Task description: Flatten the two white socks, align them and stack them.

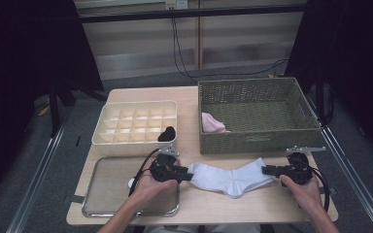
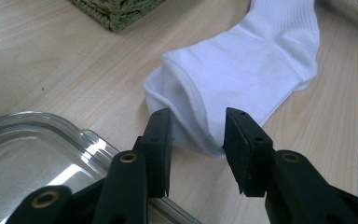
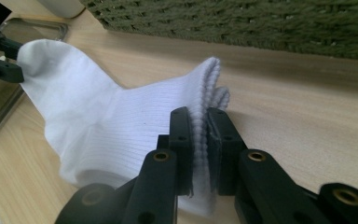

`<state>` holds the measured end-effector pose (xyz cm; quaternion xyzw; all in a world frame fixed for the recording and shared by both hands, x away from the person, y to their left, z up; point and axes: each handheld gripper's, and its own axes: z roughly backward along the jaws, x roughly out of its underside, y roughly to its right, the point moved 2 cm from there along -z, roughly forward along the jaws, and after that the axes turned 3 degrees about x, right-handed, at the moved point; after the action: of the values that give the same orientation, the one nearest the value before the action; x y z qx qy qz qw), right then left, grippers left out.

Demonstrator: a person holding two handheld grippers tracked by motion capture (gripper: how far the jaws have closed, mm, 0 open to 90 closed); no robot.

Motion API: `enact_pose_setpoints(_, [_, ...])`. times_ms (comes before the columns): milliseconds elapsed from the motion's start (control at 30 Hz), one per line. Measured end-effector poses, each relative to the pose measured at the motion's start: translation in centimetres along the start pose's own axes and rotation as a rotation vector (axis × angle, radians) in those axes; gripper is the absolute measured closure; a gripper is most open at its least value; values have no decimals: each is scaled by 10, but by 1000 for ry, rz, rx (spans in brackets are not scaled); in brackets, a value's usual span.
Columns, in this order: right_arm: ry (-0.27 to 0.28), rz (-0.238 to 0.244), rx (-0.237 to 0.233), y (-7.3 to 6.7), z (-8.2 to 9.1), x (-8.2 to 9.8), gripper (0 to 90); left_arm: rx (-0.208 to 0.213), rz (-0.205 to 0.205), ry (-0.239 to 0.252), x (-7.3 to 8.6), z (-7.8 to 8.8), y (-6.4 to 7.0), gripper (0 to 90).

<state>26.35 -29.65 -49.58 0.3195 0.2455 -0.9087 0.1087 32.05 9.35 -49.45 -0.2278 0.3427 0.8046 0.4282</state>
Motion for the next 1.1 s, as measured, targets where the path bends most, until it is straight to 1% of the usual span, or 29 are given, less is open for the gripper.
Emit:
enact_pose_setpoints(133, [13, -2, -14, 0, 4, -1, 817, 5, -3, -5, 0, -1, 1, 627])
enact_pose_setpoints(200, [17, 7, -20, -1, 5, -2, 817, 7, 1, -2, 1, -2, 2, 634])
enact_pose_setpoints(267, [24, 6, -26, -2, 7, -3, 817, 9, -1, 8, 1, -2, 2, 641])
enact_pose_setpoints(400, [34, 9, -34, -3, 10, -5, 818, 12, -4, 11, 0, -2, 3, 639])
enact_pose_setpoints(433, [39, 17, -38, -4, 11, -6, 817, 13, -3, 1, 0, -2, 3, 636])
enact_pose_setpoints(500, [38, 20, -38, -5, 11, -8, 817, 17, -2, 12, 0, -4, 3, 629])
enact_pose_setpoints(533, [41, 20, -41, -5, 11, -9, 817, 14, -2, 5, 0, -4, 3, 628])
enact_pose_setpoints(567, [43, 24, -43, -6, 11, -11, 817, 15, -1, 11, 1, -4, 3, 627])
enact_pose_setpoints(800, [60, 37, -61, -14, 14, -18, 817, 21, 8, 13, 1, -6, 1, 629])
enact_pose_setpoints(900, [58, 39, -63, -16, 13, -19, 817, 19, 12, 9, 1, -5, 1, 629])
enact_pose_setpoints(933, [57, 43, -68, -18, 13, -21, 816, 19, 15, 11, 1, -5, 1, 630])
enact_pose_setpoints(1033, [63, 56, -74, -22, 12, -23, 816, 12, 10, 11, 1, -4, 0, 630])
enact_pose_setpoints(1100, [62, 55, -74, -24, 12, -23, 816, 9, 11, 12, 0, -4, 1, 631])
